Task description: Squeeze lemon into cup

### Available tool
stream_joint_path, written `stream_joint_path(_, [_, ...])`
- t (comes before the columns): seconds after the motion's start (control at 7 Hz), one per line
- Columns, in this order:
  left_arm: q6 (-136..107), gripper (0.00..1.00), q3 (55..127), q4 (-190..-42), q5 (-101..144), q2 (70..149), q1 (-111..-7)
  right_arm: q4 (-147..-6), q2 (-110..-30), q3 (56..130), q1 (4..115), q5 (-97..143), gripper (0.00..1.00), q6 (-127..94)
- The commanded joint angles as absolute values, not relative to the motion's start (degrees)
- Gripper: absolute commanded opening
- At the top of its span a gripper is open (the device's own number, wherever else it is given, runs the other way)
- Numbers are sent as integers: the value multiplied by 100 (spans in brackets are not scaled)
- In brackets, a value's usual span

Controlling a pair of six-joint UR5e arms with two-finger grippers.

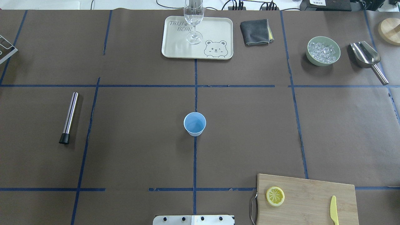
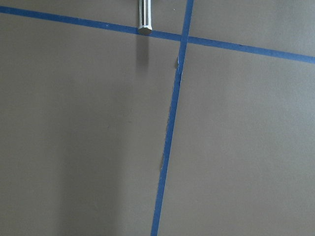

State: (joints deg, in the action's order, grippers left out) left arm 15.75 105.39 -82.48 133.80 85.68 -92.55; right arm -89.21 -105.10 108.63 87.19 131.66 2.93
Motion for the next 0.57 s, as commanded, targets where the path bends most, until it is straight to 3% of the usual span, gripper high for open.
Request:
stream_joint_path(0.0, [1573,100,10521,-8244,13394,8613,-9264,-8912,-10468,10881,8719,13175,100,281])
stream_joint_path(0.43, [1600,100,10565,-8262,13412,8578,-9264,-8561,-10459,10863,8623,13535,100,246])
